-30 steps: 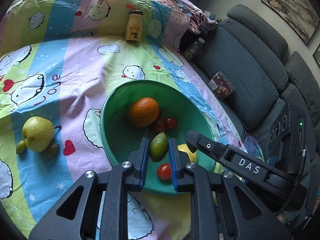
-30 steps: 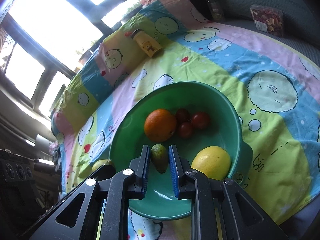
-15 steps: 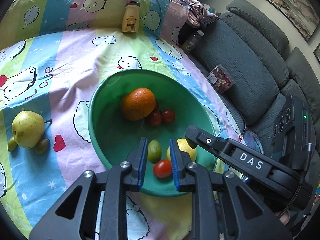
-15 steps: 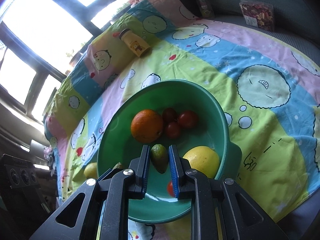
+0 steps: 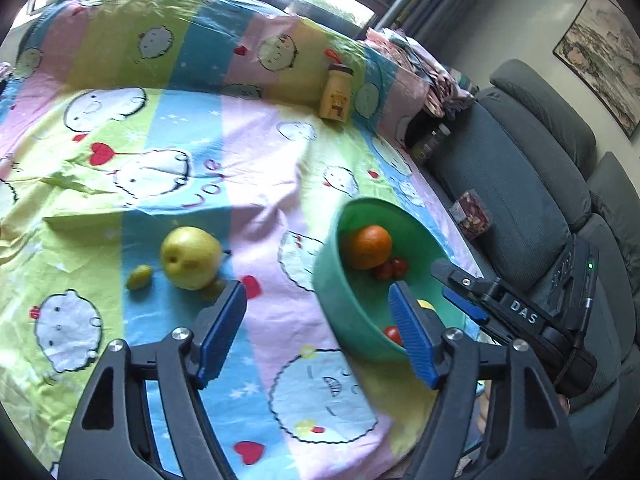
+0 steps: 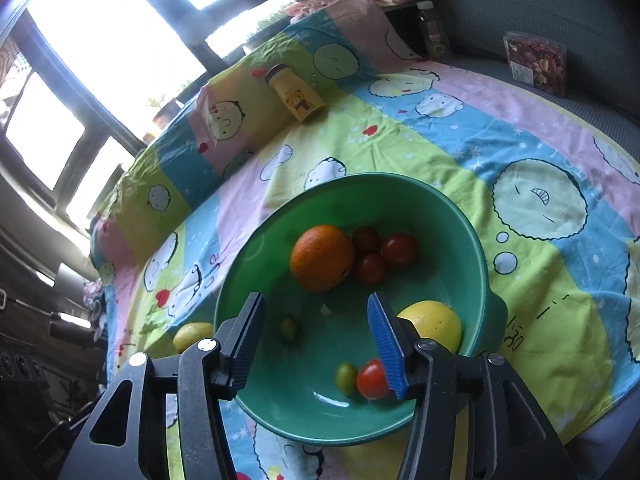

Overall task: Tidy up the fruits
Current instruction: 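Open both tools to drop the olives into the basin, then close the right tool around the yellow pear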

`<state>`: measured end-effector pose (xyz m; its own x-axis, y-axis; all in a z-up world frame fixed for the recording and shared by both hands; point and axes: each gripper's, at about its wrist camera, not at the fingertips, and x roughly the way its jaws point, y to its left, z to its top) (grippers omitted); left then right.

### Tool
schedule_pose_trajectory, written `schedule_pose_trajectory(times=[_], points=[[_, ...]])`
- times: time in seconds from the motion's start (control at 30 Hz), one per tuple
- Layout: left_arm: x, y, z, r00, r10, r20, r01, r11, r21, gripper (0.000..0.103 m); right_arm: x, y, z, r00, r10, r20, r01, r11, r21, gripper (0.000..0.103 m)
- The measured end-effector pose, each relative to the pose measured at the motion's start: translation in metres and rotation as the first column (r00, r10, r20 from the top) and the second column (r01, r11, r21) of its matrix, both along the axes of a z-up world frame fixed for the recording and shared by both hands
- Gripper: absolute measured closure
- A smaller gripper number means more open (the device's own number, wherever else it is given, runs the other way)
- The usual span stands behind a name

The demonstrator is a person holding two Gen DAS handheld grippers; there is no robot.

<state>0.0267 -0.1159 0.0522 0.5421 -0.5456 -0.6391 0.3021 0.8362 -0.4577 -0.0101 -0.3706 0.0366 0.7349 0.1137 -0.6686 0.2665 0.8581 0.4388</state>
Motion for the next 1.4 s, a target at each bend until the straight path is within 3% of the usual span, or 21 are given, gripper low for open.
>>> schedule_pose_trajectory(times=[0.13,0.33,0.47,0.57,0.8,0.9,1.0,1.17,1.3,1.4], points=[[0.009,0.050,-0.010,0.988,0.155,-0.004,-0.155,0.988,0.012,0.024,0.002,0.025,0.009,0.996,0.068,0.063,-0.065,0.997,-0.049,0.030],[0.035,0.077,-0.044,0.966,0.233,-0.113,-0.234,0.972,0.004,0.024,0.022,0.074,0.015,0.966,0.238,0.106,-0.234,0.971,-0.042,0.025],[0.046,0.072,-0.057,0.966,0.218,-0.138,-0.220,0.976,0.005,0.024,0.056,0.106,0.006,0.935,0.348,0.076,-0.352,0.935,0.045,0.024],[0.054,0.064,-0.067,0.970,0.189,-0.153,-0.188,0.982,0.025,0.024,0.089,0.129,-0.010,0.913,0.408,-0.018,-0.403,0.906,0.129,0.024],[0.061,0.058,-0.075,0.976,0.151,-0.154,-0.155,0.988,-0.010,0.025,0.140,0.161,-0.042,0.889,0.412,-0.200,-0.401,0.911,0.092,0.024],[0.065,0.053,-0.076,0.978,0.143,-0.151,-0.145,0.989,0.001,0.026,0.150,0.168,-0.057,0.864,0.416,-0.284,-0.414,0.908,0.072,0.024],[0.070,0.049,-0.081,0.976,0.132,-0.172,-0.136,0.991,-0.009,0.026,0.153,0.159,-0.064,0.862,0.420,-0.284,-0.402,0.908,0.121,0.024],[0.073,0.046,-0.089,0.974,0.128,-0.189,-0.130,0.991,0.002,0.041,0.157,0.158,-0.075,0.846,0.445,-0.295,-0.411,0.895,0.173,0.024],[0.075,0.044,-0.095,0.975,0.095,-0.203,-0.100,0.995,-0.016,0.046,0.163,0.161,-0.092,0.826,0.460,-0.327,-0.402,0.886,0.231,0.024],[0.076,0.042,-0.097,0.974,0.083,-0.209,-0.089,0.996,-0.023,0.048,0.161,0.162,-0.090,0.834,0.446,-0.326,-0.404,0.895,0.192,0.036]])
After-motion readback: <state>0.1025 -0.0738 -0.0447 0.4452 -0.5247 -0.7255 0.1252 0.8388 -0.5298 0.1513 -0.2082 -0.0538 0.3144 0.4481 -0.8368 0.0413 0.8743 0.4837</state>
